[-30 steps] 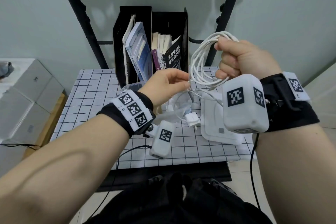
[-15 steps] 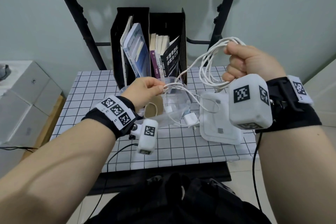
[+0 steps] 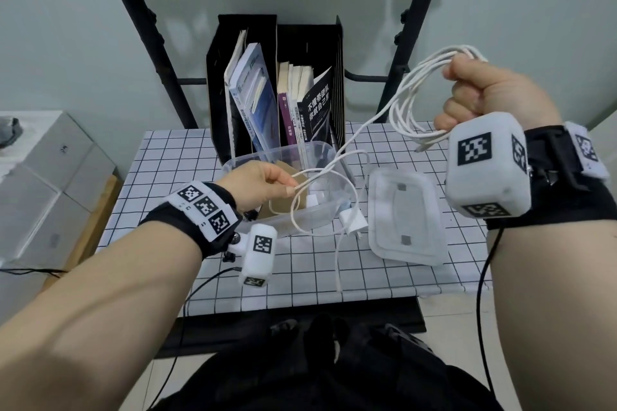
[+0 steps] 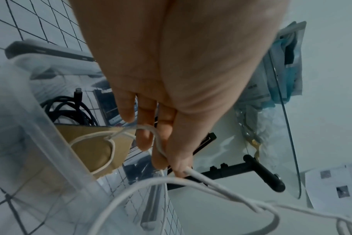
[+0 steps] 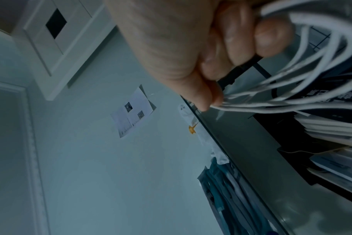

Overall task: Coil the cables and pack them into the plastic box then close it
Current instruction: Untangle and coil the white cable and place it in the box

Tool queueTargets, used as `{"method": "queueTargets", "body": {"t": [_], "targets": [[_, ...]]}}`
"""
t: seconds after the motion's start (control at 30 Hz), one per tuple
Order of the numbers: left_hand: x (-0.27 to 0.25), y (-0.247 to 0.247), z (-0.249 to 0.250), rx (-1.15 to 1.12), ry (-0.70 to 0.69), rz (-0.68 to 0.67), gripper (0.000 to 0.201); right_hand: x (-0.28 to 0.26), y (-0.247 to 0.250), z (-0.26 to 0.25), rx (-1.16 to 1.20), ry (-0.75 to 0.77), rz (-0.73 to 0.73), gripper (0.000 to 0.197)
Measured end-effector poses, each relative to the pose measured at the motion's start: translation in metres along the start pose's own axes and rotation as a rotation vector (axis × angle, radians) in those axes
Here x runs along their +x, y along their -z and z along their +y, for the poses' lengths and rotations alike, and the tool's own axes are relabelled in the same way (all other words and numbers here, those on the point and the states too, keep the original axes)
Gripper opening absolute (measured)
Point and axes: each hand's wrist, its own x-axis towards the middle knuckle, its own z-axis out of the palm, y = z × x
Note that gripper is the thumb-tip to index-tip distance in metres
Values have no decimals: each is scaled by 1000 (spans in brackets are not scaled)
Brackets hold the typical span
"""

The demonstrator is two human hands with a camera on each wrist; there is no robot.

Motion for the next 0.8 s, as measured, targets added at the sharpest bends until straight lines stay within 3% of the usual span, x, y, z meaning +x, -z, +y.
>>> {"method": "queueTargets", "body": {"t": [0.27,0.53,0.63,0.8], "targets": [[1,-2,1,33,11,-29,5,-3,-2,2,-1,20,2,20],[3,-10,11,-12,-15,-88,19,-8,-13,1,31,17,-39,19],[3,-13,22,-6,-54,-120,22,-11,-20,1,16,15,-65,19],[7,-23,46,-41,-178,-51,24,-13,-28,7,4,6,-129,18]]}}
